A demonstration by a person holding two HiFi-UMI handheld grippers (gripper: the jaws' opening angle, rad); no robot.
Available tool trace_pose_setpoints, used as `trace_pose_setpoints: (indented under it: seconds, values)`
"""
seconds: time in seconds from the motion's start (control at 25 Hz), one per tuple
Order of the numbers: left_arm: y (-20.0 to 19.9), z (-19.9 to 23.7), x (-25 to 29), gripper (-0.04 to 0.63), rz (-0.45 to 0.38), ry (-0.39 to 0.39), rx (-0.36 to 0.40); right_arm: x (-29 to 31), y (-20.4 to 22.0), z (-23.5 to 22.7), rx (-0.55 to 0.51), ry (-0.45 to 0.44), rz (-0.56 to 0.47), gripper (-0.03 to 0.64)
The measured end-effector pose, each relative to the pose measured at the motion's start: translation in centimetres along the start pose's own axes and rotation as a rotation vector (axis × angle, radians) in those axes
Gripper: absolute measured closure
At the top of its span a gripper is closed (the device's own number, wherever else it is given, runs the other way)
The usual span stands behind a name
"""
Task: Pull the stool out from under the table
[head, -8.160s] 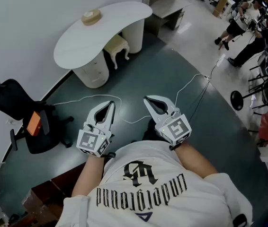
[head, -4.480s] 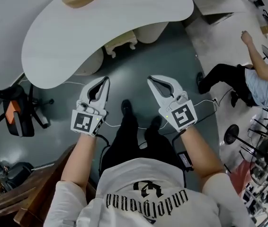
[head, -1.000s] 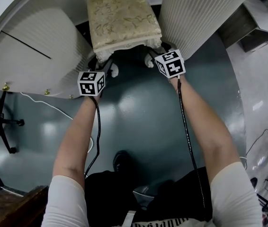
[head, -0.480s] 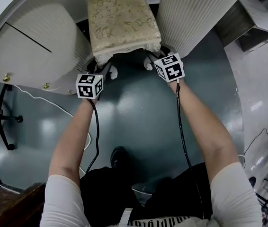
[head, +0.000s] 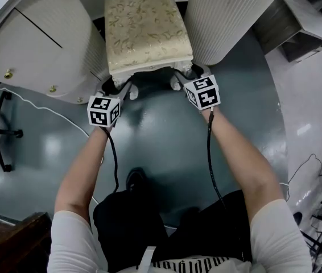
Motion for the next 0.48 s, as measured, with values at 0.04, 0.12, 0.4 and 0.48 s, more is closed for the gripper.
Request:
trace_pose_setpoints:
  seconds: [0.04,0.12,0.4,0.48]
  values:
    - [0.3,-0.4,-0.5,0.347,-0.001,0.0,0.0,-0.5,0.3,0.4,0.001,-0.002,-0.001,0.387]
    - [0.7,-1.4,-1.4,0.347,-0.004,0.003,0.0,-1.7,0.9,1.0,0.0,-0.007,-0.002,0.387]
    - [2.3,-4.5,-4.4,0.345,-0.003,0.04,-0.002,-5.5,2.8,2.9,0.008,-0.031,0.002,0.387]
    - [2.8,-5.4,-5.4,0.345,-0.002,0.05,0.001,-6.5,3.3,3.5,0.007,-0.037,0.004,0.387]
Point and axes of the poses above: the fingertips, and each gripper's own axes: x forward along the fingers, z to its left, y out of its underside, the point moved 2 cm from there along -x, backward along the fingers, and after that the axes turned 4 degrees about -x, right-handed, at the moved point
